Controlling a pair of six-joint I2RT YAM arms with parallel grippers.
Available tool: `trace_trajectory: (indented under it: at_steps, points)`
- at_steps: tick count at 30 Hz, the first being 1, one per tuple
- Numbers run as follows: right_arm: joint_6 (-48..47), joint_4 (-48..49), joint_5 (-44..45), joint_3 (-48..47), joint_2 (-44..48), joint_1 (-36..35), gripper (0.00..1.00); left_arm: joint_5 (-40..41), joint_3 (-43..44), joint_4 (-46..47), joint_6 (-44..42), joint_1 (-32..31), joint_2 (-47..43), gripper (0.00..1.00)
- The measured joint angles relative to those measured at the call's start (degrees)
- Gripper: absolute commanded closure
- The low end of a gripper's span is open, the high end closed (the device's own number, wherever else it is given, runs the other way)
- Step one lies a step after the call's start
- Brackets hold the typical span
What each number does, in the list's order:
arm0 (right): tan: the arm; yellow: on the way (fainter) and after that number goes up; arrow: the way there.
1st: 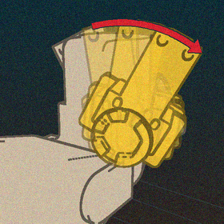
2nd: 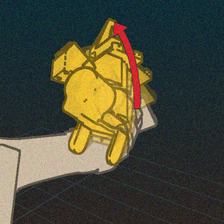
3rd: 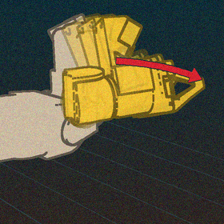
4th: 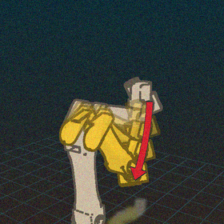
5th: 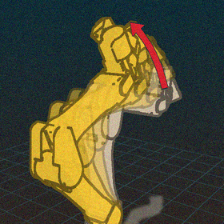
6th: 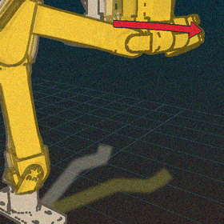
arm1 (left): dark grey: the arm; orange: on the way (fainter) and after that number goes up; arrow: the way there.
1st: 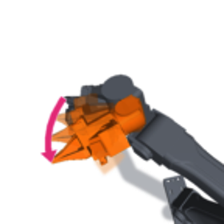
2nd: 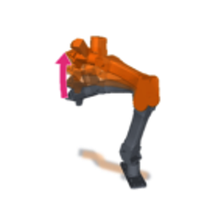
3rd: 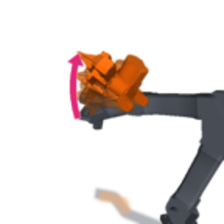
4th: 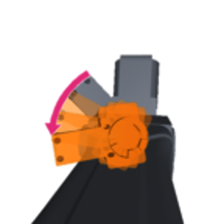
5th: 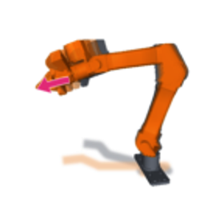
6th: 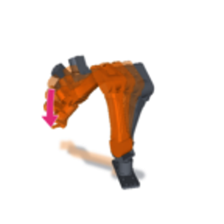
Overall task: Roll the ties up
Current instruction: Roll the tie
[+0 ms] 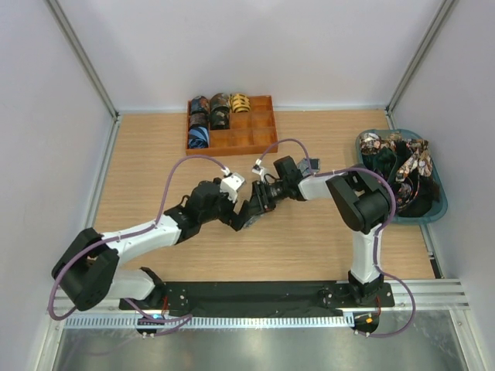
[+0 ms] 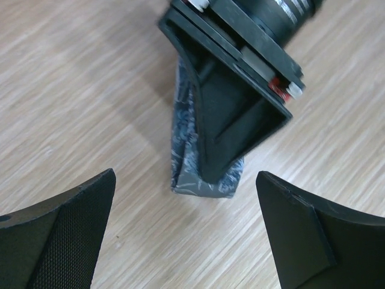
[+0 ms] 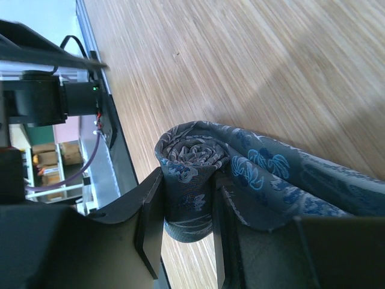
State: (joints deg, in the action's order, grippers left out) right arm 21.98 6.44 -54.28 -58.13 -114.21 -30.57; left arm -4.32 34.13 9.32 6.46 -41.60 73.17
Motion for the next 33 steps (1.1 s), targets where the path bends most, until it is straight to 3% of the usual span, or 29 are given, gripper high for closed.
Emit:
trace_trajectory:
  at_steps: [8,18,27,33]
  points:
    - [1.42,1.25,-1.6,0.04,-1.05,0.74,0.7,-7.61,1.49,-1.27,-6.16,-0.02,7.67,0.0]
    - [1.97,1.55,-1.95,0.04,-1.31,0.74,0.7,-9.38,6.05,-2.03,-10.32,-0.24,14.1,0.0]
    - [1.97,1.53,-1.92,0.04,-1.31,0.74,0.72,-7.74,9.7,-4.61,-13.09,-2.01,19.12,0.11]
    - [1.99,1.53,-1.95,0.04,-1.31,0.74,0.73,-4.59,10.43,-5.9,-14.51,-3.02,20.79,0.23]
